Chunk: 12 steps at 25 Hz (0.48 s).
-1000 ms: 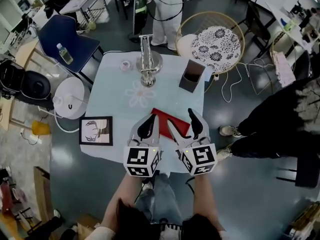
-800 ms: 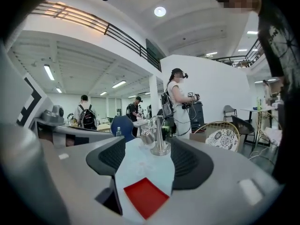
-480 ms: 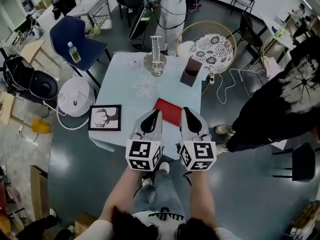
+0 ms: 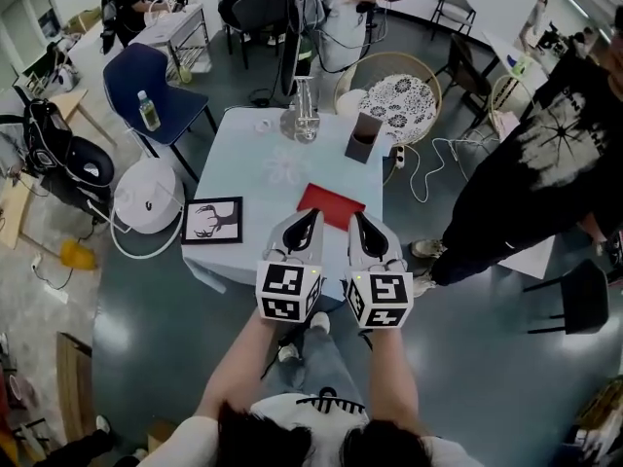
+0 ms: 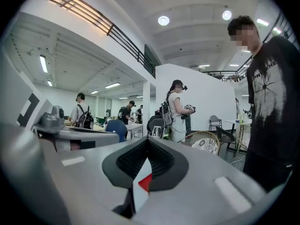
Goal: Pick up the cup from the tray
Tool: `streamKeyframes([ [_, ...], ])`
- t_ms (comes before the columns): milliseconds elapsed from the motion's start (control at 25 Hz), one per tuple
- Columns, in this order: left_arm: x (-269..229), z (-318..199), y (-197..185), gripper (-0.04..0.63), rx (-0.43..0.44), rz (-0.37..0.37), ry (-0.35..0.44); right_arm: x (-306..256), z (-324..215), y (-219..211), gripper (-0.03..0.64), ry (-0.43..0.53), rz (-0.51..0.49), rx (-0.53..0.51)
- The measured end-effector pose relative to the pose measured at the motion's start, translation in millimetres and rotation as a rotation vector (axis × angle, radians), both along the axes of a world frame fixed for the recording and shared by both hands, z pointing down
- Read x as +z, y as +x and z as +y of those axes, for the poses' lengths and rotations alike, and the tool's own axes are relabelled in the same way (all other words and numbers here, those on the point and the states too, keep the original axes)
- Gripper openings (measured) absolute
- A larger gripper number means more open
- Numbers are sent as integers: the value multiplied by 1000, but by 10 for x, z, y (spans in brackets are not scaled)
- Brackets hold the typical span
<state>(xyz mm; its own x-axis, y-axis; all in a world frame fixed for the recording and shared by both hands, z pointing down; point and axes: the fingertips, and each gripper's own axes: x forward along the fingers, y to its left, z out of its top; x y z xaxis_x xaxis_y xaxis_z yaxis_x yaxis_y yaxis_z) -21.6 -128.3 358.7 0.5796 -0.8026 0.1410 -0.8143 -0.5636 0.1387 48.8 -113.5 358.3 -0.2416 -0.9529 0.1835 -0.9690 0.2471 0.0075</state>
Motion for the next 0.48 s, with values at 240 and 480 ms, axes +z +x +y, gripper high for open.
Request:
streamKeyframes([
  [240, -106, 217, -150, 0, 0, -5, 14, -98, 275, -170, 23, 4, 1, -2],
  [480, -180, 417, -228, 0, 7, -9, 26, -166, 453, -252, 23, 5, 7, 15],
])
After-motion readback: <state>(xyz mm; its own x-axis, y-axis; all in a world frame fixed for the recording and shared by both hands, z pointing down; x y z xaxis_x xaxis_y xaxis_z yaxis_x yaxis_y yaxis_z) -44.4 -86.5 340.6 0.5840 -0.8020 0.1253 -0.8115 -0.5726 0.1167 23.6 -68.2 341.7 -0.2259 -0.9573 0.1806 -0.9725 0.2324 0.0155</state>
